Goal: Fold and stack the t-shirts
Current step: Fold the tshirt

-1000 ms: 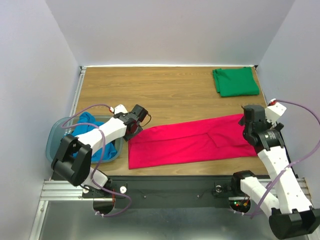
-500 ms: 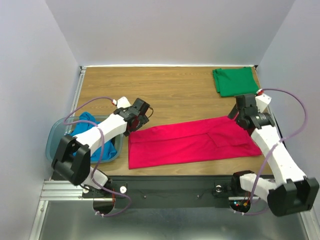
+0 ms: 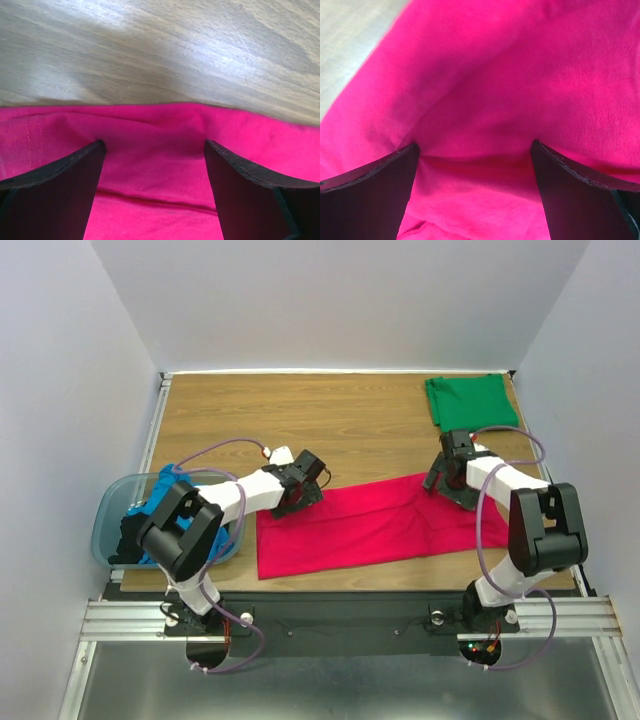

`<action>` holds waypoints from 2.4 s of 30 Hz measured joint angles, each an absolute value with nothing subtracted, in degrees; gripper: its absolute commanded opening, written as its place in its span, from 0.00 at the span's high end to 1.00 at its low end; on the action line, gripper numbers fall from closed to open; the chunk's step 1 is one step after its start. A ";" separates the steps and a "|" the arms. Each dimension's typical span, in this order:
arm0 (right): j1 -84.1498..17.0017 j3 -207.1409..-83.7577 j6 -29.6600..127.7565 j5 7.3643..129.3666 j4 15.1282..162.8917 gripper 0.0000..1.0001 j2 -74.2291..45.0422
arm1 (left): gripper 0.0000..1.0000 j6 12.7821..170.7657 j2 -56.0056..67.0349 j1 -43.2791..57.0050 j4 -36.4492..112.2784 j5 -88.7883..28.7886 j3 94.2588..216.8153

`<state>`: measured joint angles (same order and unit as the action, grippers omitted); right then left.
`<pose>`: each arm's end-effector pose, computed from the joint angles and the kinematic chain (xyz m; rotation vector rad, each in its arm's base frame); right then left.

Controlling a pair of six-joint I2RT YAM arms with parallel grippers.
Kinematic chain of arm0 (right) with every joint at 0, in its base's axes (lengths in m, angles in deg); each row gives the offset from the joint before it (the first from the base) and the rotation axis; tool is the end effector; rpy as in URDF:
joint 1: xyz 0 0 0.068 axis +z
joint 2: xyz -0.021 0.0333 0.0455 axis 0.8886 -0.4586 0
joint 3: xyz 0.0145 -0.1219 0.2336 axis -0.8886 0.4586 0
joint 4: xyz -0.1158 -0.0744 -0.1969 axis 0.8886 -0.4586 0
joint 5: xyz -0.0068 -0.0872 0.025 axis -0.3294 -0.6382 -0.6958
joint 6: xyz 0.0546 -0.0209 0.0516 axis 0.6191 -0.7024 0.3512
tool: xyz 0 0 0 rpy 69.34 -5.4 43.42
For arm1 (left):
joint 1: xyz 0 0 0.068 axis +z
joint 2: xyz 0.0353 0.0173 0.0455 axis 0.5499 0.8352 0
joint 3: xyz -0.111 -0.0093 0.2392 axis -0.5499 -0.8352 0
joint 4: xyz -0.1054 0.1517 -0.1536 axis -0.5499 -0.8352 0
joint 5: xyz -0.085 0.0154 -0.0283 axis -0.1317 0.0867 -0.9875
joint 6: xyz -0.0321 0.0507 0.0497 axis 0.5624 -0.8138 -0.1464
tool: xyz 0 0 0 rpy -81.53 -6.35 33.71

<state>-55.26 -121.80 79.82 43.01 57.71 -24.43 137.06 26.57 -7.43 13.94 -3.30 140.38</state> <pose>0.2799 0.0161 0.1454 0.7731 2.5969 -0.2147 0.2592 -0.1959 0.1514 -0.4643 2.5268 -0.2196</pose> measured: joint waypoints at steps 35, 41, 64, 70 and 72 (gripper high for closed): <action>-41.03 -204.27 56.63 58.75 76.17 0.00 -86.15 | 0.07 153.62 25.57 -24.83 18.88 -13.84 138.94; -41.36 -205.65 57.57 59.45 75.19 0.00 -86.57 | 0.07 153.82 26.01 -27.56 18.73 -13.49 139.84; -41.66 -163.29 62.24 62.90 70.47 0.00 -28.21 | 0.14 160.86 3.84 -39.10 -0.42 -5.86 129.48; -41.31 -132.93 69.52 61.63 65.38 0.00 -9.76 | 0.34 157.95 3.60 -35.10 5.09 -6.69 124.80; -41.25 -123.77 71.86 62.27 60.90 0.00 -5.43 | 0.43 156.44 3.65 -33.51 8.06 -7.17 123.86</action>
<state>-41.25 -123.77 71.86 62.27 60.90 -5.43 156.44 3.65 -33.51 8.06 -7.17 123.86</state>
